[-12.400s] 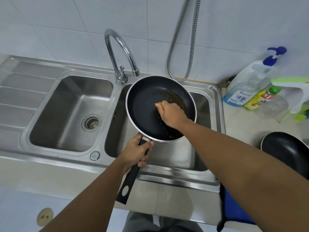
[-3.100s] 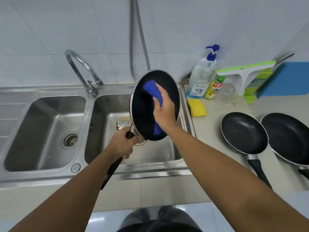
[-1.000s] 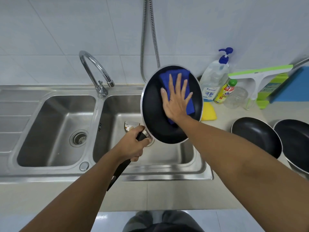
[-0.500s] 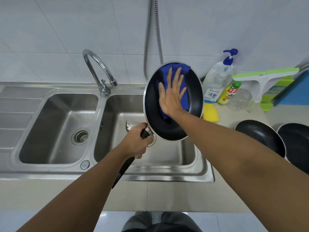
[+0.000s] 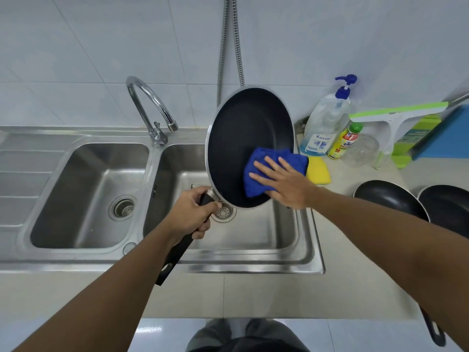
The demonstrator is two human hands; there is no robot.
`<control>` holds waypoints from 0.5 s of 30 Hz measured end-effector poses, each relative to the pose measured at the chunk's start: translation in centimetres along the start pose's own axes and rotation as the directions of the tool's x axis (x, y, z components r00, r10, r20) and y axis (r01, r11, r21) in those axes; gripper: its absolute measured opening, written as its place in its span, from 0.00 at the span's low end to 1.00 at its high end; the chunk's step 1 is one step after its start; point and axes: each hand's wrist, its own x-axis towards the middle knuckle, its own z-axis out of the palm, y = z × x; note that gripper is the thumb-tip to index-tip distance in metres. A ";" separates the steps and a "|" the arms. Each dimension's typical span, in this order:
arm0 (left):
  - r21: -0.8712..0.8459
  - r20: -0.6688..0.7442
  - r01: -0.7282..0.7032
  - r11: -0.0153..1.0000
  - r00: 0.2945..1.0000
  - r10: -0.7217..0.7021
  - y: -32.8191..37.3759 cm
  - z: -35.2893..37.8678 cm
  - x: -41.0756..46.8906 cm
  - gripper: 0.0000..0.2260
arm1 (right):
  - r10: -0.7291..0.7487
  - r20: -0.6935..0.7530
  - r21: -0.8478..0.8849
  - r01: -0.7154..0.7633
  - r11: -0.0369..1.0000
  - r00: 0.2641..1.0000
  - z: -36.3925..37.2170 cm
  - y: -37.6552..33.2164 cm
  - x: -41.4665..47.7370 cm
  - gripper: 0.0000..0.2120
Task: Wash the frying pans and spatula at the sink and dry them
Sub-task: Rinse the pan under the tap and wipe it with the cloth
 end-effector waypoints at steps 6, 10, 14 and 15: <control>0.086 0.029 0.025 0.996 0.999 -0.028 0.5 0.0 -0.2 0.02 | 0.195 -0.194 -0.251 -0.240 0.938 0.962 -4.2 4.1 2.4 0.33; 0.096 0.026 0.020 0.995 0.999 -0.023 0.1 0.7 -0.2 0.03 | 0.183 -0.234 -0.240 -0.239 0.941 0.955 -7.3 4.3 5.5 0.33; 0.135 0.033 0.002 0.991 0.999 -0.007 -0.2 1.2 0.4 0.04 | 0.068 -0.240 -0.120 -0.099 0.988 0.968 -9.3 1.7 8.6 0.38; 0.138 0.034 -0.002 0.990 0.999 -0.003 -0.3 1.3 0.6 0.05 | -0.008 -0.230 -0.102 -0.016 0.995 0.973 -9.6 0.7 9.0 0.38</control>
